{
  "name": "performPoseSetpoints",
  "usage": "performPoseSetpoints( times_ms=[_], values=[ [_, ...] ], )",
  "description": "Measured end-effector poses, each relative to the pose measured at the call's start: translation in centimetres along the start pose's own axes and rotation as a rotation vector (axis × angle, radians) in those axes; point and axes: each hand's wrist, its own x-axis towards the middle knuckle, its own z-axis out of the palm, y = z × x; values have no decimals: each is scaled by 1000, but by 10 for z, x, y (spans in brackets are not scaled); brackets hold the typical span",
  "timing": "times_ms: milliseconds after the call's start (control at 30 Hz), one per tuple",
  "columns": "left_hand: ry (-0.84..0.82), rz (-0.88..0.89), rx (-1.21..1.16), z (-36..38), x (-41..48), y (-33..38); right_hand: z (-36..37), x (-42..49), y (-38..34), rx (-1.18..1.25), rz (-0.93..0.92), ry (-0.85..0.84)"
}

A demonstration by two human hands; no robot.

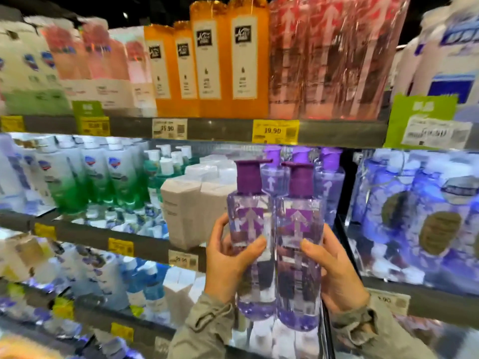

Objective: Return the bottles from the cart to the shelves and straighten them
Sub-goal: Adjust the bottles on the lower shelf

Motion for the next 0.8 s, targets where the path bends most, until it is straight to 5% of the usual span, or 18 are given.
performPoseSetpoints(
  times_ms=[433,800],
  values=[
    [-162,-45,-67,28,69,-25,-21,39,-22,-183,-201,36],
    [-196,-21,-7,32,93,-69,-60,64,0,-171,-143,88]
  ],
)
